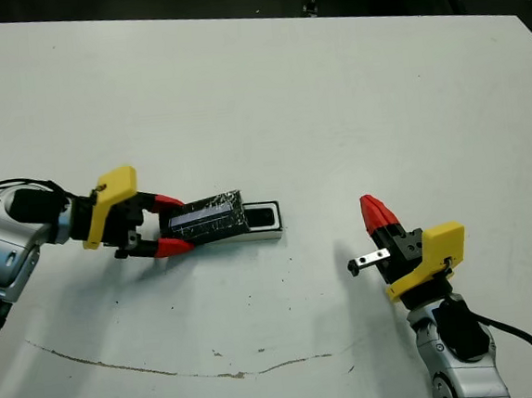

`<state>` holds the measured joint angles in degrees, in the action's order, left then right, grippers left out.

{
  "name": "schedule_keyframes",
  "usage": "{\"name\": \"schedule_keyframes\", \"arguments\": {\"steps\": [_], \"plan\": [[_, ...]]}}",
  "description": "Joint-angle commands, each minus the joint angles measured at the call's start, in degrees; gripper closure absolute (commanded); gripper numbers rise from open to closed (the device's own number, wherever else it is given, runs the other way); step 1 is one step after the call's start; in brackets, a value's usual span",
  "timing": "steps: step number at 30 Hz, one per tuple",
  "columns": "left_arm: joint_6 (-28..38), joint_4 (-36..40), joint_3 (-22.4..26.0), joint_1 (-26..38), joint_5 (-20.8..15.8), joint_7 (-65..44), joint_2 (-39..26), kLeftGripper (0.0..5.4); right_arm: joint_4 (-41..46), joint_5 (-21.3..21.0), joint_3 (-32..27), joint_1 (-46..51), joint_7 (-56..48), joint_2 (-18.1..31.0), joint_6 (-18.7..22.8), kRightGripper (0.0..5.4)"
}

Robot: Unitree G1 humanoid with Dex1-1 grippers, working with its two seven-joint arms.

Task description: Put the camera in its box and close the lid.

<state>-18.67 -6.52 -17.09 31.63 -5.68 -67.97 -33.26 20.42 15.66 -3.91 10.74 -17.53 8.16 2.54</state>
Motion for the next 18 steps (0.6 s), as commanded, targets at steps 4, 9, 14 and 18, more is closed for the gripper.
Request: {"name": "schedule_keyframes", "arguments": {"steps": [4,9,14,18], "plan": [[-0.6,-0.6,-4.5,0.1,3.6,2.0,1.5,2.23,-0.4,0.3,-0.5,0.9,-0.2,0.7,0.2,5.40],[1.7,-3.5,-6.9,2.2,5.5,1.5,2.3,2.23,-0.5,-0.5,-0.4,0.8,-0.1,0.8,-0.3,5.40],[3.8,-7.2,-8.3,4.4,6.5,1.0,3.4,2.23,-0.5,0.4,-0.5,0.9,-0.1,0.6,0.2,5.40],[5.0,-10.5,-9.5,6.8,7.0,0.2,5.1,2.23,-0.4,0.3,-0.4,1.0,-0.2,0.6,0.0,5.40]]}}
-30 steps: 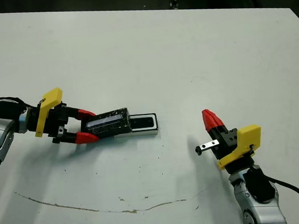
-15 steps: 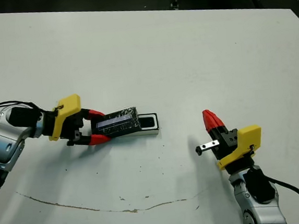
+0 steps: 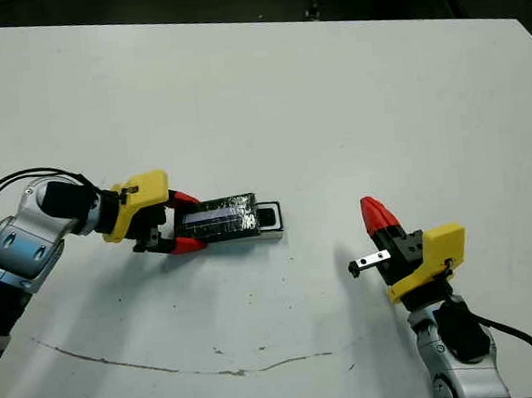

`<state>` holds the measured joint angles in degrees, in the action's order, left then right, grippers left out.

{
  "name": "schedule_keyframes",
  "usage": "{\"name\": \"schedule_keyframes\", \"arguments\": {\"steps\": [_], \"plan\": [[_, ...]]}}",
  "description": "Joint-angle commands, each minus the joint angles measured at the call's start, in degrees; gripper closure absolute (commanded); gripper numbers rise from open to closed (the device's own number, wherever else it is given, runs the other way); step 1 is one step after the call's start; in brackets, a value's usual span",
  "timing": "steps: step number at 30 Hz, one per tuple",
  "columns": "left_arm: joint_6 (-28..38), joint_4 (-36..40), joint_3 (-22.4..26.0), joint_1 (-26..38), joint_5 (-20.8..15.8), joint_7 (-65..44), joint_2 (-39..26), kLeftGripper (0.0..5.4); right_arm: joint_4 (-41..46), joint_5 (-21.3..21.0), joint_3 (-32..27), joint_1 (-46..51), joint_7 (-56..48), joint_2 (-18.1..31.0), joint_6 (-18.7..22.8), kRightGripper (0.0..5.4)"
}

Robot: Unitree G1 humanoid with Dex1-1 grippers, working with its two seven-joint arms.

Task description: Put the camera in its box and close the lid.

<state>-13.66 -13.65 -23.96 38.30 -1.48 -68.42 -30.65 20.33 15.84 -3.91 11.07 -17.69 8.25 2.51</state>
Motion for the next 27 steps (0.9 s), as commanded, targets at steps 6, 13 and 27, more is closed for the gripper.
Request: {"name": "schedule_keyframes", "arguments": {"steps": [6,13,27], "plan": [[2.1,-8.6,-4.2,3.1,3.7,0.0,5.4,2.23,-0.3,0.2,-0.4,0.8,0.0,0.4,0.1,5.40],[2.8,-13.4,-4.4,4.8,3.3,-0.5,9.3,2.23,-0.3,0.2,-0.3,0.9,-0.1,0.6,0.3,5.40],[-3.7,-16.7,-3.4,6.5,1.1,-3.1,14.6,2.23,-0.5,0.2,-0.2,0.9,-0.3,0.6,0.1,5.40]]}}
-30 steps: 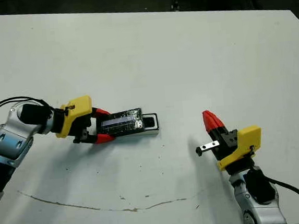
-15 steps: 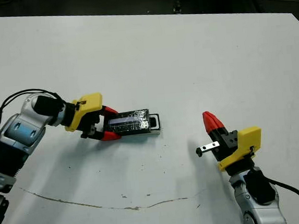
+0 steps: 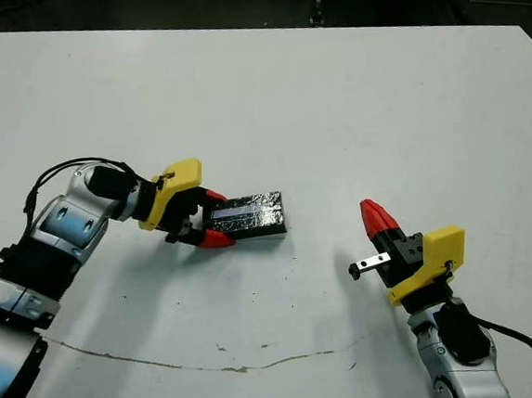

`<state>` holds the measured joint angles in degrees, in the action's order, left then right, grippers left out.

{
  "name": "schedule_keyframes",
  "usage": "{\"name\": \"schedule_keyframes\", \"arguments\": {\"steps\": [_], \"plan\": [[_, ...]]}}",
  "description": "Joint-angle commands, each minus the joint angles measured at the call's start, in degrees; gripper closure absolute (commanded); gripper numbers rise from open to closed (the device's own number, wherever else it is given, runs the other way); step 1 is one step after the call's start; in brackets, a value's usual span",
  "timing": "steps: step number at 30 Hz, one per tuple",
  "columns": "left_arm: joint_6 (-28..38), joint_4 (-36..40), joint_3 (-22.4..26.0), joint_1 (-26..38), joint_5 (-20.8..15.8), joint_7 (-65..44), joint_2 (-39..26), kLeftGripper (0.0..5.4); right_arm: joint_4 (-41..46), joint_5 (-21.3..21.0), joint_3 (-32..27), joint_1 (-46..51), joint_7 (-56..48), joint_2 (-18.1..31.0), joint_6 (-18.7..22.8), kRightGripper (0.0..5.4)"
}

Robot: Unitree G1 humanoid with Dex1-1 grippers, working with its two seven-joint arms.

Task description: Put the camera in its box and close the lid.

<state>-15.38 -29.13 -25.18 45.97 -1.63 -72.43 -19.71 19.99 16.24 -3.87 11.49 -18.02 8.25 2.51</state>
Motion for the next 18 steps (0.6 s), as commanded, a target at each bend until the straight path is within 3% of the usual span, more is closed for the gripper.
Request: {"name": "schedule_keyframes", "arguments": {"steps": [1,13,18], "plan": [[-2.2,-1.0,-2.4,-1.0,1.4,0.7,3.8,2.23,-0.4,-0.1,-0.3,0.5,0.0,0.5,0.0,5.40],[1.2,-4.6,-4.9,1.8,4.3,-2.0,6.5,2.23,-0.3,-0.8,-0.2,0.4,0.3,0.6,-0.3,5.40],[-0.7,-1.5,-6.7,1.6,7.8,1.6,6.0,2.05,-0.3,-0.8,-0.2,0.3,0.3,0.5,-0.1,5.40]]}}
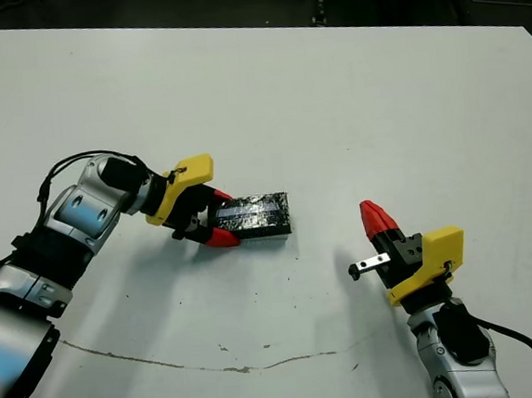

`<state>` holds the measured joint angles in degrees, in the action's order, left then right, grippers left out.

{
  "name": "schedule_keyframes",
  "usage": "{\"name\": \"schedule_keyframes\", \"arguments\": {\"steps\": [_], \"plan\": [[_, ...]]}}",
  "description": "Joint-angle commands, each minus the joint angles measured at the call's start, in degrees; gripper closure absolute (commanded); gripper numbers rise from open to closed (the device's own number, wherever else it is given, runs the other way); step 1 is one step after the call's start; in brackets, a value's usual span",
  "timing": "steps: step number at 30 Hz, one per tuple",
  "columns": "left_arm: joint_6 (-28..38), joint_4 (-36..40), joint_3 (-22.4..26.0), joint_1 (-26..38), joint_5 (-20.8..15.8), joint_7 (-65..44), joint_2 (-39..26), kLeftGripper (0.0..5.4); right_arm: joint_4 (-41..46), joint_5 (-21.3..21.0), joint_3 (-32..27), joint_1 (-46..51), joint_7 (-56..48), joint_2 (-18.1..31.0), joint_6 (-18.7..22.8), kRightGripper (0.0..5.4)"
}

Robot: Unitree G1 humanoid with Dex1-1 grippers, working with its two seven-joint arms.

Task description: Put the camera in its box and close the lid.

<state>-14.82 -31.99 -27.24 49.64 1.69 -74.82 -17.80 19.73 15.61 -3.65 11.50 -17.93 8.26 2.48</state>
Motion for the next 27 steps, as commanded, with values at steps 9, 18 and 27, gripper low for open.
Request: {"name": "schedule_keyframes", "arguments": {"steps": [9,18,27], "plan": [[0.5,5.1,-6.0,-3.2,7.3,6.9,1.8,0.81,0.1,0.4,-0.4,0.3,0.1,0.5,0.1,5.40],[0.1,5.4,-5.8,-3.4,6.6,6.8,1.1,0.01,0.1,0.4,-0.3,0.3,0.0,0.6,0.0,5.40],[1.3,5.1,-3.9,-4.7,4.9,7.7,1.3,0.01,-0.3,0.7,-0.3,0.4,-0.4,0.4,-0.6,5.40]]}}
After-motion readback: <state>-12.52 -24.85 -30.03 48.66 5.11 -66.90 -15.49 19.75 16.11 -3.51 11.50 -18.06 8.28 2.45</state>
